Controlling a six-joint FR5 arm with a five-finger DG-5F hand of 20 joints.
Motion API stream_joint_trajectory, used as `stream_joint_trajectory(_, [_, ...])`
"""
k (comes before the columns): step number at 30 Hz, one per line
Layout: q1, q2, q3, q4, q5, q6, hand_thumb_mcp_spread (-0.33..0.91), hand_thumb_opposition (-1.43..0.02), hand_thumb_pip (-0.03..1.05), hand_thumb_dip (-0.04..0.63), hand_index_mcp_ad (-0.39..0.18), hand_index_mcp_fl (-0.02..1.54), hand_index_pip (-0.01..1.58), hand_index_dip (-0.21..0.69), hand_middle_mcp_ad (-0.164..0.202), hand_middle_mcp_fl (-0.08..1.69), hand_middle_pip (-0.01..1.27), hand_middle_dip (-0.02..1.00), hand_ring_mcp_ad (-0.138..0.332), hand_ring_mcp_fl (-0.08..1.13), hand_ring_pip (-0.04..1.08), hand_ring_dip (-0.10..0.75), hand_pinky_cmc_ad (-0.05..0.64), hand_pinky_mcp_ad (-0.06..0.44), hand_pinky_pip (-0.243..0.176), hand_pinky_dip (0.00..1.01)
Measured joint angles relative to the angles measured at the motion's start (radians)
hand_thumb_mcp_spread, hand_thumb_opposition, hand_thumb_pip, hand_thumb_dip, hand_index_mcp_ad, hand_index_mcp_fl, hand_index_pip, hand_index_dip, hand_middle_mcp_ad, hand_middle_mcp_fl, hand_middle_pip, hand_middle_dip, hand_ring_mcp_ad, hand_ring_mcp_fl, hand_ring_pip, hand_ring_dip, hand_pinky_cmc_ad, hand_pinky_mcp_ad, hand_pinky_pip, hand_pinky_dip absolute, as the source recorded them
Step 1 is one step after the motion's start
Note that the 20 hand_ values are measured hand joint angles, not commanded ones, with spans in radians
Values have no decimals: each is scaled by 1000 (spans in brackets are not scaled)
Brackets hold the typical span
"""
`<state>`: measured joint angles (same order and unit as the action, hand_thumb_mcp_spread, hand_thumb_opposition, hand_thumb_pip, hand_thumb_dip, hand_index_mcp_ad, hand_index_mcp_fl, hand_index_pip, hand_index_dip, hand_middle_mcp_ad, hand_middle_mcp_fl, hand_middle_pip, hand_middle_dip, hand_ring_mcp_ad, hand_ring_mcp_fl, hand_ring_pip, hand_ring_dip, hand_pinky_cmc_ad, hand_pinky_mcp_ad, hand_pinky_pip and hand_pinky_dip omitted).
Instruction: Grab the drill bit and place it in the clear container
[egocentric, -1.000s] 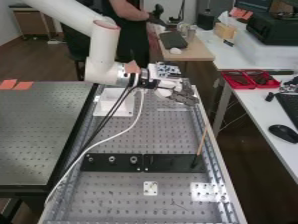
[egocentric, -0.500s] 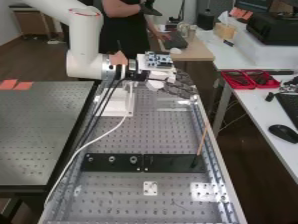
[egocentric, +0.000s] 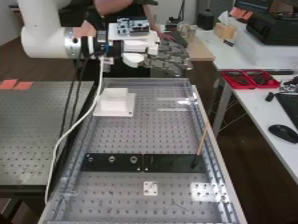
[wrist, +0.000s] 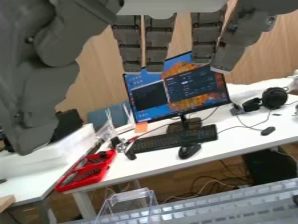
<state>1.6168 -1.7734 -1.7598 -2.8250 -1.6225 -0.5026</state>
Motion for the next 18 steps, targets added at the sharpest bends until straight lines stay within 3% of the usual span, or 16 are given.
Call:
stream_joint_trajectory(6, [-34, 43, -4, -23, 18, -21, 283, -663, 300, 52, -5, 86, 120, 360, 24, 54, 119, 188, 225, 30, 93, -7, 264, 182, -124, 473])
stream_joint_trajectory(18, [-51, 60, 15, -37, 1, -53, 288, -651, 276, 37, 2, 87, 105, 396, 24, 2, 124, 188, 232, 30, 93, -7, 265, 180, -140, 473])
